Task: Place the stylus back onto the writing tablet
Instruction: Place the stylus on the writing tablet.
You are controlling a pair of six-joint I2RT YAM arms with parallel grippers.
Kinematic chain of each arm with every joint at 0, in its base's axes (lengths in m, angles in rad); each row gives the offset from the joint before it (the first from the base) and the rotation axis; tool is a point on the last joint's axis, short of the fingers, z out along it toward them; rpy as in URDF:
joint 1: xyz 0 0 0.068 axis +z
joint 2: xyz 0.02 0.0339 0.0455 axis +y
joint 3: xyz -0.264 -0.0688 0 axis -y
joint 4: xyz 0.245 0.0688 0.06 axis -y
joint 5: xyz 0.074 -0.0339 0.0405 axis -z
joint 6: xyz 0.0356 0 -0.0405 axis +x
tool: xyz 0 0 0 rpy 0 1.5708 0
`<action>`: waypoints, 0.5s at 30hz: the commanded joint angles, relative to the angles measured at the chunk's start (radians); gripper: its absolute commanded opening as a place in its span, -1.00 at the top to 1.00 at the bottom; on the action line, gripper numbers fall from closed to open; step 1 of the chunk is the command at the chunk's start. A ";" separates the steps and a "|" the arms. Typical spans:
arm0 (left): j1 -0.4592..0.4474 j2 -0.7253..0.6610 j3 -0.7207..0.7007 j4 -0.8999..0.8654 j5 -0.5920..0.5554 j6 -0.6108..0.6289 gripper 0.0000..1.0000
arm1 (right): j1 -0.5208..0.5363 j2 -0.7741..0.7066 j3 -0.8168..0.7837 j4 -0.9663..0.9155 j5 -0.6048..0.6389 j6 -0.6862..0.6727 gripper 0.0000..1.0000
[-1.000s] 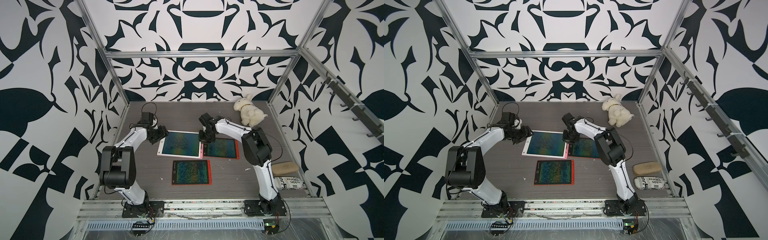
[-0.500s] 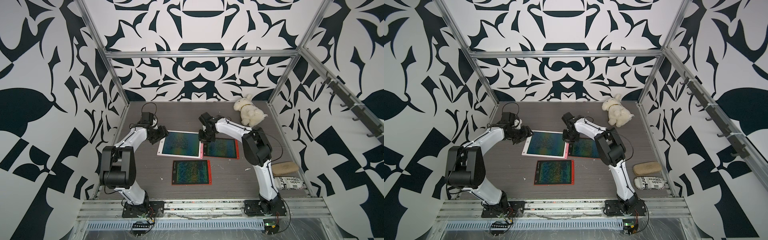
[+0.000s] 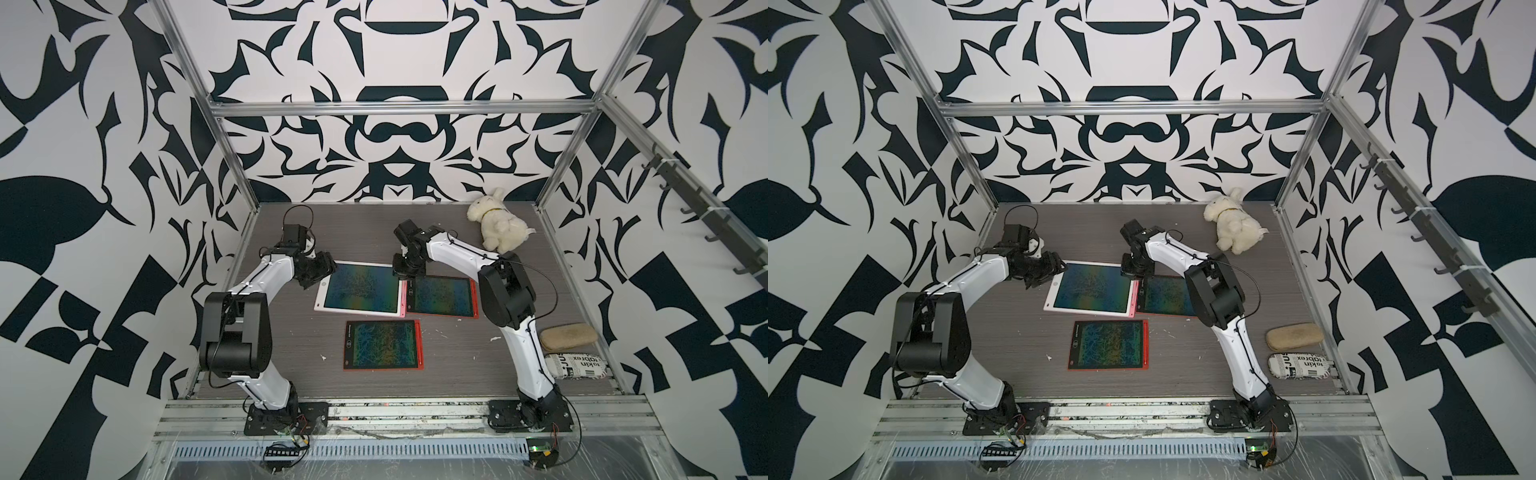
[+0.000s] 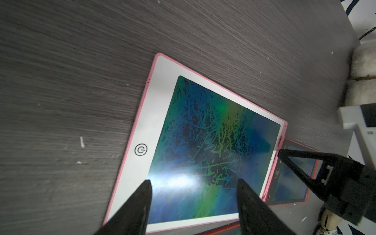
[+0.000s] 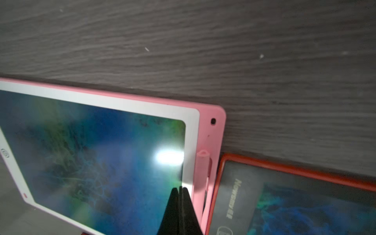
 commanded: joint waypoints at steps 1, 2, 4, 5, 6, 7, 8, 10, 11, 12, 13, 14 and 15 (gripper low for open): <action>0.003 0.017 0.020 -0.027 0.001 0.007 -0.36 | -0.010 -0.008 0.042 -0.029 -0.005 -0.019 0.91; 0.003 0.018 0.021 -0.027 0.001 0.007 -0.36 | -0.014 -0.004 0.042 -0.029 -0.007 -0.018 0.91; 0.003 0.018 0.021 -0.027 0.001 0.007 -0.36 | -0.017 0.000 0.039 -0.029 -0.012 -0.017 0.92; 0.003 0.018 0.021 -0.028 0.001 0.007 -0.36 | -0.018 0.000 0.036 -0.029 -0.014 -0.018 0.93; 0.003 0.020 0.021 -0.028 0.001 0.007 -0.36 | -0.018 -0.001 0.032 -0.029 -0.012 -0.016 0.93; 0.003 0.021 0.022 -0.028 0.001 0.007 -0.36 | -0.018 -0.001 0.029 -0.029 -0.013 -0.016 0.93; 0.003 0.019 0.021 -0.028 0.001 0.007 -0.36 | -0.020 -0.001 0.025 -0.026 -0.014 -0.016 0.93; 0.003 0.021 0.021 -0.028 0.001 0.007 -0.36 | -0.020 -0.004 0.021 -0.024 -0.015 -0.016 0.93; 0.003 0.022 0.022 -0.028 0.002 0.007 -0.36 | -0.020 -0.006 0.019 -0.022 -0.016 -0.016 0.93; 0.003 0.022 0.022 -0.027 0.002 0.007 -0.36 | -0.021 -0.007 0.018 -0.020 -0.017 -0.016 0.93; 0.003 0.022 0.022 -0.027 0.002 0.007 -0.36 | -0.022 -0.009 0.018 -0.017 -0.020 -0.017 0.93; 0.002 0.022 0.021 -0.028 0.001 0.007 -0.36 | -0.021 -0.012 0.019 -0.013 -0.026 -0.019 0.93; 0.003 0.022 0.022 -0.028 0.002 0.006 -0.36 | -0.021 -0.017 0.017 -0.003 -0.035 -0.021 0.93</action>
